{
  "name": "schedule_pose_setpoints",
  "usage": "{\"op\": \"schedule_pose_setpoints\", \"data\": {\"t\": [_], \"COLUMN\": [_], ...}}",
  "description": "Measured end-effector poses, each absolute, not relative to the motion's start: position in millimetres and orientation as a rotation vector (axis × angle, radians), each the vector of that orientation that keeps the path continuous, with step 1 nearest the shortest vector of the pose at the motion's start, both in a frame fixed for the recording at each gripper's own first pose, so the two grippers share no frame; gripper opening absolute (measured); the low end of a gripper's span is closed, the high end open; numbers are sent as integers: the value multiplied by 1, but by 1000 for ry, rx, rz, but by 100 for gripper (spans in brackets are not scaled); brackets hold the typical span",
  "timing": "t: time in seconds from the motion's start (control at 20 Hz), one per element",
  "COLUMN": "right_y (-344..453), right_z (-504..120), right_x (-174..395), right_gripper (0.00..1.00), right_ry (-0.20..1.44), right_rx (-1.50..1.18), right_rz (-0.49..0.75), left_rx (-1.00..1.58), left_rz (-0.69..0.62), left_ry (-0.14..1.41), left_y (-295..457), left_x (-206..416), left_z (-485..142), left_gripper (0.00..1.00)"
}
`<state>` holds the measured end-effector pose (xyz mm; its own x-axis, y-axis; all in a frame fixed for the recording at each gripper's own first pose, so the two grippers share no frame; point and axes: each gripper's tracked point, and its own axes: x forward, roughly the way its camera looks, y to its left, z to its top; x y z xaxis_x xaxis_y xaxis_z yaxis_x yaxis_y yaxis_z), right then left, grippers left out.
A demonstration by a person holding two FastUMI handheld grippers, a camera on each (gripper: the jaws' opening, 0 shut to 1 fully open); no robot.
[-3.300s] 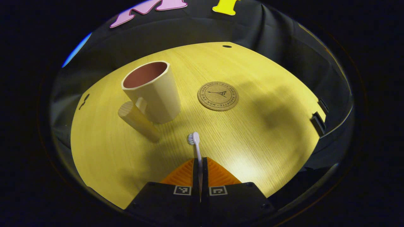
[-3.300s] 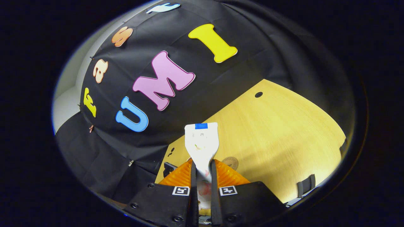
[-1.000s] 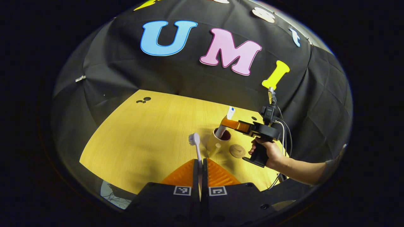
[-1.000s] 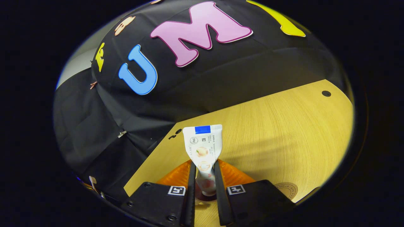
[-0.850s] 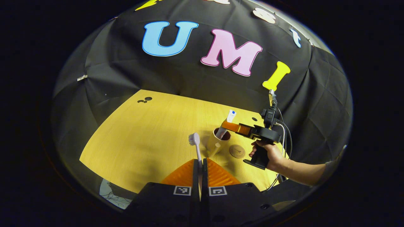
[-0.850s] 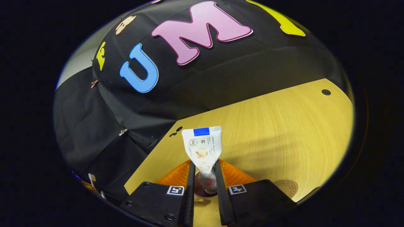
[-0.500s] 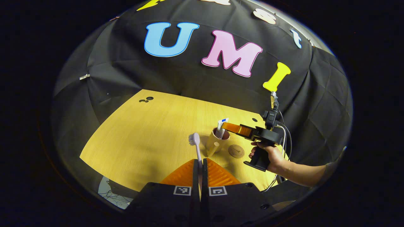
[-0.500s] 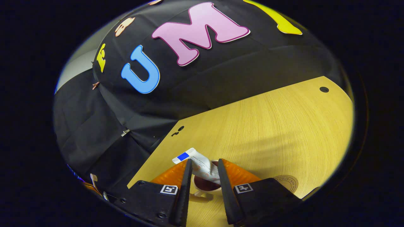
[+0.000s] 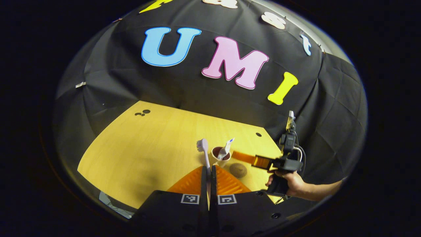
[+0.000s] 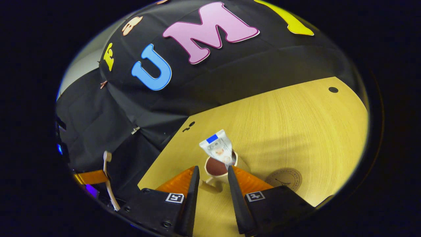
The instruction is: Put the toothbrush and toothpaste on the desktop into the cup, then pick up the cup and place it on the coaster on the desktop.
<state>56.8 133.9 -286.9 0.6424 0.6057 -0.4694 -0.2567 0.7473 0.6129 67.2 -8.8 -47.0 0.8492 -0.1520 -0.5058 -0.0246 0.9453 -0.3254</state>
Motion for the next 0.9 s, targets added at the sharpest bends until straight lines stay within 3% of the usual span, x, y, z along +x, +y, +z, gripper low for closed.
{"op": "schedule_pose_setpoints", "data": {"t": [0.4, 0.9], "right_y": [93, 61], "right_z": [-293, -310], "right_x": [-14, -39], "right_gripper": [53, 53], "right_ry": [803, 870], "right_rx": [544, 643], "right_rz": [507, 538], "left_rx": [-323, -264], "left_rz": [-204, -88], "left_ry": [356, 230], "left_y": [-41, -41], "left_x": [169, 281], "left_z": [-15, -67], "left_gripper": [6, 6]}}
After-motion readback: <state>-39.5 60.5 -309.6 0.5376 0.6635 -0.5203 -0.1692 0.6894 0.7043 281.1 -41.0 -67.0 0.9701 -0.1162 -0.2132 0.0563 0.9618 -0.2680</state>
